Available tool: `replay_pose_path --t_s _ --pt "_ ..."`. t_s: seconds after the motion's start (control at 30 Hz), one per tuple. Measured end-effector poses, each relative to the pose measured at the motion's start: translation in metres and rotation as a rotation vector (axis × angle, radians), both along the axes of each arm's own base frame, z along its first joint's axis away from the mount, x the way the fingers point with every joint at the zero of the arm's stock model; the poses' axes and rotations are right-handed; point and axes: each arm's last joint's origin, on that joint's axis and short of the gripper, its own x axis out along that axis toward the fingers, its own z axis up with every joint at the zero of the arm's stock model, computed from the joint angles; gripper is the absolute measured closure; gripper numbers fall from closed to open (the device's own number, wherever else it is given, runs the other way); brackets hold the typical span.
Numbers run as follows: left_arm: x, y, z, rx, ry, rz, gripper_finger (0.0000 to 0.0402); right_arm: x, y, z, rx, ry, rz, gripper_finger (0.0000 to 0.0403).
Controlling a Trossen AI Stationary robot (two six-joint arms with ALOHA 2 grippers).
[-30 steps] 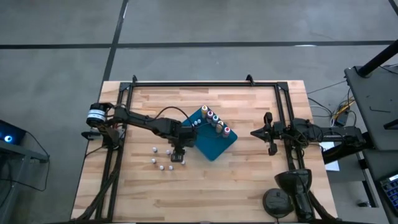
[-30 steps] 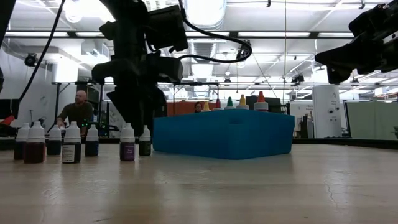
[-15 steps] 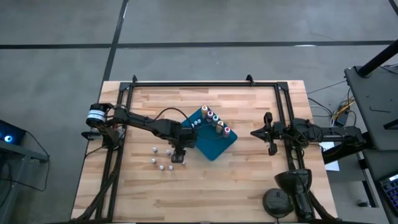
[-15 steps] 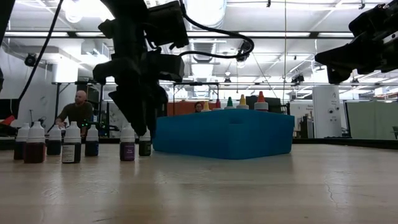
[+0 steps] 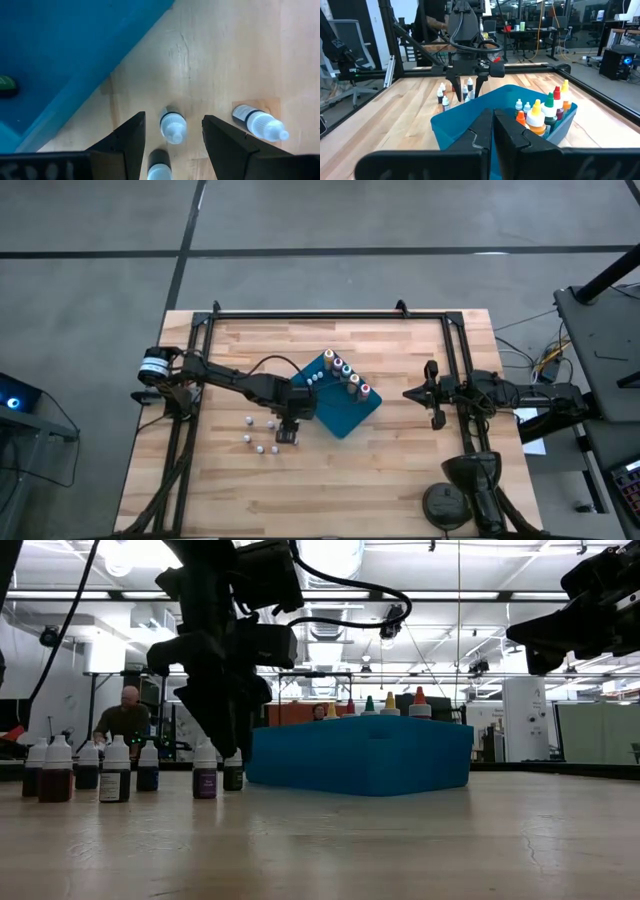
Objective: Pick & Place food coloring
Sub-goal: Put the green food coloring bottle into the blue bin
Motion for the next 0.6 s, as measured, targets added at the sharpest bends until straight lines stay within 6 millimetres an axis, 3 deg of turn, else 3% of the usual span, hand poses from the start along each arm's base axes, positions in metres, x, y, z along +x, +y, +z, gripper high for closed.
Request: replay_pose_path --t_s 0.6 --pt "-0.0005 0.0000 -0.0006 -0.001 0.004 0.003 0.0315 0.0000 0.0000 0.0000 0.001 0.000 0.000 0.0394"
